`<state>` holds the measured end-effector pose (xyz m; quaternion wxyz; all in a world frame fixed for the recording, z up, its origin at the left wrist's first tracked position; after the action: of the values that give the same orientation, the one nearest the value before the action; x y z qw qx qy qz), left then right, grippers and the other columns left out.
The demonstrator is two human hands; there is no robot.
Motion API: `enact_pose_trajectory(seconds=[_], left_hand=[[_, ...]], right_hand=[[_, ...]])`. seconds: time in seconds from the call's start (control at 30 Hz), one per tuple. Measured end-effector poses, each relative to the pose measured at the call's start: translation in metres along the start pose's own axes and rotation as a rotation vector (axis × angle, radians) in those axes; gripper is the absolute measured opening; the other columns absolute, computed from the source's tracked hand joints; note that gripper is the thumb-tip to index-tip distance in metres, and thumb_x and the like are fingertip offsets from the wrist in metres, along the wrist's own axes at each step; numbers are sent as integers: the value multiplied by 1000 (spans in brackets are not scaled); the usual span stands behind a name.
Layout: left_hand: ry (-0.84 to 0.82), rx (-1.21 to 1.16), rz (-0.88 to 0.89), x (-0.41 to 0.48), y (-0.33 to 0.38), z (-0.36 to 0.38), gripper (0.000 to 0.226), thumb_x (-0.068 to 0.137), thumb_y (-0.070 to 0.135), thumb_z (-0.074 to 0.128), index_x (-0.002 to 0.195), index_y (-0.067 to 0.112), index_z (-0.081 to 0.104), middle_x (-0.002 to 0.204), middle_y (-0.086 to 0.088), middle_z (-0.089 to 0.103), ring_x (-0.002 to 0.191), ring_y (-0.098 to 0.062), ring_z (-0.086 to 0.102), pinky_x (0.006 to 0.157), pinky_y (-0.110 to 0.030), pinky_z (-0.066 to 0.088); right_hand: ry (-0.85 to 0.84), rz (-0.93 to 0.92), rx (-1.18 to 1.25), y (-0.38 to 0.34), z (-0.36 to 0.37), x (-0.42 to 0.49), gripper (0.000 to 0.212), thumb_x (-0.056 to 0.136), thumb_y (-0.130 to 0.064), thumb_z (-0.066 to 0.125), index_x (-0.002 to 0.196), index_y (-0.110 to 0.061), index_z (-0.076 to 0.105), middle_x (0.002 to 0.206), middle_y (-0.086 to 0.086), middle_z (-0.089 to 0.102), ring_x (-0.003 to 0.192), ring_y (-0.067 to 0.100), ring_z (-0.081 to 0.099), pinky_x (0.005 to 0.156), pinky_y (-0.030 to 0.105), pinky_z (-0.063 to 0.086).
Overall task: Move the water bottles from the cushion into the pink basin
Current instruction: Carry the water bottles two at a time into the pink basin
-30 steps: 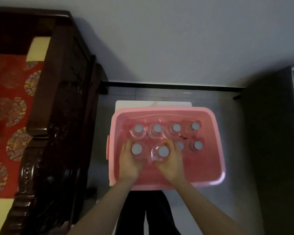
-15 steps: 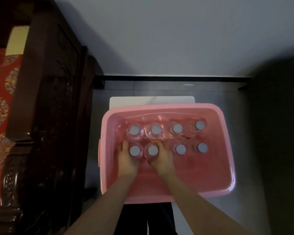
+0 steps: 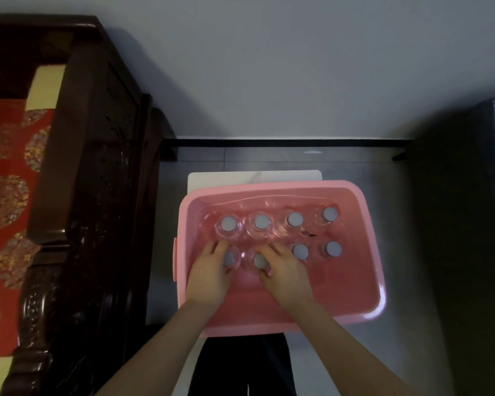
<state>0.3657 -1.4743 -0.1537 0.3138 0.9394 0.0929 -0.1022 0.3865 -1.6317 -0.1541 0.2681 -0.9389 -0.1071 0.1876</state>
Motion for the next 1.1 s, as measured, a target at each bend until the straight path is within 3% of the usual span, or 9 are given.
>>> enact_pose_trajectory(seconds=[0.13, 0.33, 0.53, 0.67, 0.77, 0.87, 0.97, 1.03, 1.1], left_hand=[[-39, 136, 73, 2, 5, -8, 28, 80, 12, 65, 107, 15, 63, 104, -7, 59, 94, -30, 57, 70, -38, 46], [-76, 168, 177, 5, 7, -8, 25, 76, 3, 66, 101, 8, 62, 105, -8, 60, 98, -31, 52, 72, -40, 46], [-82, 209, 157, 10, 3, -4, 28, 77, 2, 63, 102, 12, 57, 109, -3, 56, 101, -27, 48, 72, -40, 48], [-206, 230, 131, 16, 0, -8, 36, 81, 14, 65, 115, 14, 54, 121, -3, 52, 113, -25, 47, 85, -38, 47], [-277, 156, 195, 29, 12, -32, 44, 81, 25, 68, 121, 14, 55, 121, -3, 54, 112, -24, 51, 91, -34, 44], [-116, 5, 246, 41, 37, -83, 37, 84, 31, 69, 116, 15, 61, 116, 1, 61, 110, -16, 53, 91, -27, 43], [66, -485, 37, 43, 53, -142, 30, 85, 30, 70, 113, 20, 67, 113, 6, 68, 107, -10, 62, 90, -21, 45], [164, -831, -72, 35, 60, -176, 20, 89, 28, 64, 108, 23, 69, 110, 2, 71, 109, -14, 64, 90, -23, 47], [228, -1029, -133, 23, 58, -201, 20, 92, 27, 59, 110, 24, 68, 112, 1, 72, 111, -13, 64, 95, -29, 46]], right_hand=[[-61, -112, -102, -8, -2, 6, 31, 75, -10, 62, 105, -18, 64, 101, 1, 58, 101, 24, 52, 65, 34, 45], [-61, -135, -163, -4, -9, 15, 22, 79, -7, 60, 101, -10, 61, 106, 4, 56, 109, 25, 46, 73, 37, 48], [-139, -108, -222, -6, -1, 20, 33, 80, -3, 58, 112, -10, 55, 120, 6, 49, 117, 27, 41, 81, 37, 48], [-296, -58, -169, -6, -17, 24, 61, 78, -12, 63, 136, -20, 44, 132, 2, 45, 123, 25, 42, 85, 42, 51], [-162, -38, -93, -10, -61, 26, 46, 79, -21, 60, 125, -24, 57, 119, 0, 56, 113, 25, 53, 79, 37, 51], [82, -62, -58, -22, -118, 25, 39, 88, -34, 59, 125, -22, 60, 121, -1, 60, 115, 19, 52, 85, 33, 48], [201, -60, 39, -41, -163, 23, 38, 94, -38, 53, 128, -22, 59, 130, -3, 58, 122, 17, 49, 97, 32, 42], [209, 0, 319, -54, -186, 23, 35, 95, -39, 51, 125, -23, 62, 129, -7, 60, 122, 12, 51, 102, 30, 39], [158, 65, 606, -67, -195, 26, 37, 95, -44, 48, 124, -27, 64, 127, -14, 61, 119, 3, 52, 101, 23, 36]])
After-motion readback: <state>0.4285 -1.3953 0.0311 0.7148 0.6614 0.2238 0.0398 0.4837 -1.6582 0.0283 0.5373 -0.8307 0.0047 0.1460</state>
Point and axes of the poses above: each hand's wrist, its own x-axis towards the middle knuckle, its own z-axis out of the palm, y = z × x, the point moved 4 cm from there along x, towards the middle knuckle
